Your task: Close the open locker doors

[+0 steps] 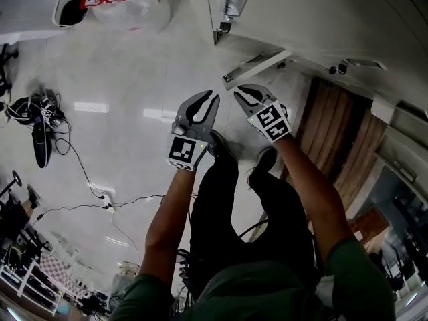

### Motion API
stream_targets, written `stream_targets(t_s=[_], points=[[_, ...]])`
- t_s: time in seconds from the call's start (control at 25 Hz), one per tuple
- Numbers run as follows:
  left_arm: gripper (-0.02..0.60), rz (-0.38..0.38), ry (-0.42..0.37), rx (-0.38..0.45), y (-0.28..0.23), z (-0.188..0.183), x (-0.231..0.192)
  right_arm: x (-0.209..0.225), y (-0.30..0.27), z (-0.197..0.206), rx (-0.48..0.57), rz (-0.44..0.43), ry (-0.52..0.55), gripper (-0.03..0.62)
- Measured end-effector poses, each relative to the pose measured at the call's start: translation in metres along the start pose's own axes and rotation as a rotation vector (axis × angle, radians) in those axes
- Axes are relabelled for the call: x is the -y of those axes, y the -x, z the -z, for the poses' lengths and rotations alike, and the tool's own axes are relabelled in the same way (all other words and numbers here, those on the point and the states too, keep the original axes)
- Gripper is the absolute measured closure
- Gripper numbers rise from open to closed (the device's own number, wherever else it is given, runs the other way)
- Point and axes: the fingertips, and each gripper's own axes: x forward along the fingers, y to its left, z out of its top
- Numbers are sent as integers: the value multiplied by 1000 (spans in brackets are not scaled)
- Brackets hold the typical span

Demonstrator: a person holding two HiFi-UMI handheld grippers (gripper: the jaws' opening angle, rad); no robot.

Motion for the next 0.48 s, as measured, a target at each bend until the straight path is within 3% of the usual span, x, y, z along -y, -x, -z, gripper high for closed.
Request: stream_targets(t_s=[0.16,0.28,0.48], points=[[517,-67,20,-14,6,-13,-29,10,-25,-23,19,-21,-23,533],[517,-79,25,-46,-8,-26,-46,48,-29,-35,-6,16,-48,534],[517,-54,-40,58,-14,-46,-62,86,-33,-51,25,113,-63,542]])
